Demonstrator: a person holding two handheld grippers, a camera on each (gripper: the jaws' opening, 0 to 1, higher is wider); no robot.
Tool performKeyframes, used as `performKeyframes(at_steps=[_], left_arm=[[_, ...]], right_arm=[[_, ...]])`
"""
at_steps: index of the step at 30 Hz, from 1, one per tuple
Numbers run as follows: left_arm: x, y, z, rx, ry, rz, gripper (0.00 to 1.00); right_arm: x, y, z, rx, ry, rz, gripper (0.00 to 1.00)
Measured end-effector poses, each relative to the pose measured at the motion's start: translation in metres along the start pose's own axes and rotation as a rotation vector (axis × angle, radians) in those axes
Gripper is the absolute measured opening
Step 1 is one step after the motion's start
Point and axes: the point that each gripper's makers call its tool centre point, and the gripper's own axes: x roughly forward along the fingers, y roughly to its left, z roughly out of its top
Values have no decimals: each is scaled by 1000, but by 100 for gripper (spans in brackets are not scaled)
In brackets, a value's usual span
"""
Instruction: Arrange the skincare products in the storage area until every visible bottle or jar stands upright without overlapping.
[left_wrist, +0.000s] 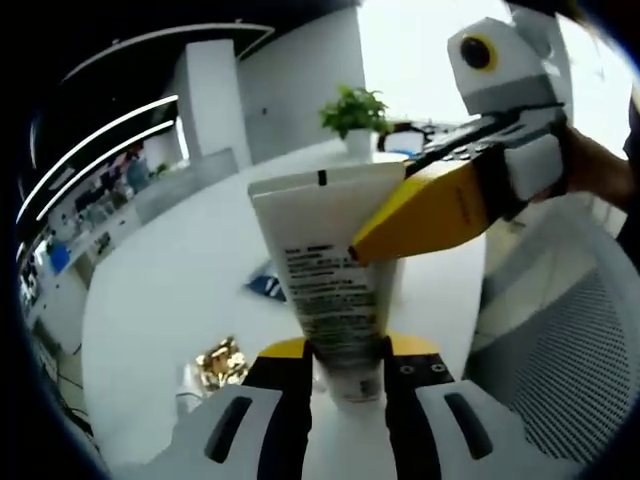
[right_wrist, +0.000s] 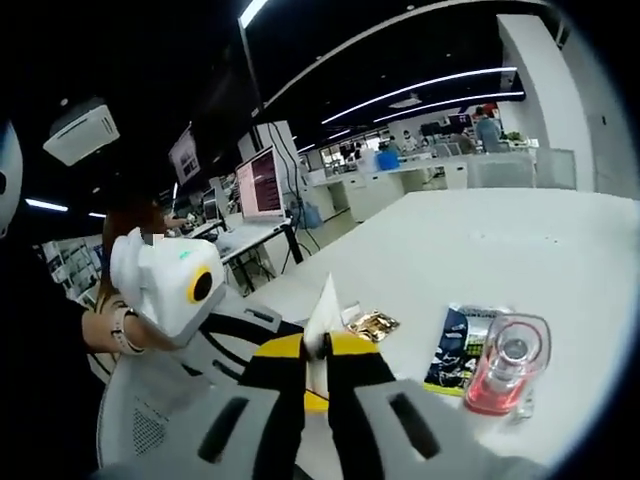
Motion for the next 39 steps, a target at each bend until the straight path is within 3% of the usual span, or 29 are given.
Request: performKeyframes(at_steps=[6,9,11,14,16,20,24,26,39], left_arm=[[-1,0,-2,-4,-20,-2,25],[-2,-2,-7,104,-16,-20,26],[-1,-2,-13,173,22,-13,28],[-1,-2,-13,146,21,-16,29],[-3,-1,-12,92,10,-27,29],[-10,1,-6,84,-34,-6,31],[-16,5,-6,57,-38,4,32],[-19,5,-1,15,-66,-1,32],[-30,7,8,31,-44,5,29]], right_arm=[[1,4,0,-63,15,-14,6],[1,7,0,-108,18,-20,5],[3,11,-1,-115,17,-11,5],[3,14,-1,-168,27,-23,6],[2,15,-2,-169,32,-15,6],[1,13,-2,-168,27,-22,7],[2,14,-2,-178,24,-18,7],[2,15,-1,-188,24,-15,8],[-4,13,-11,-177,55,-11,15]])
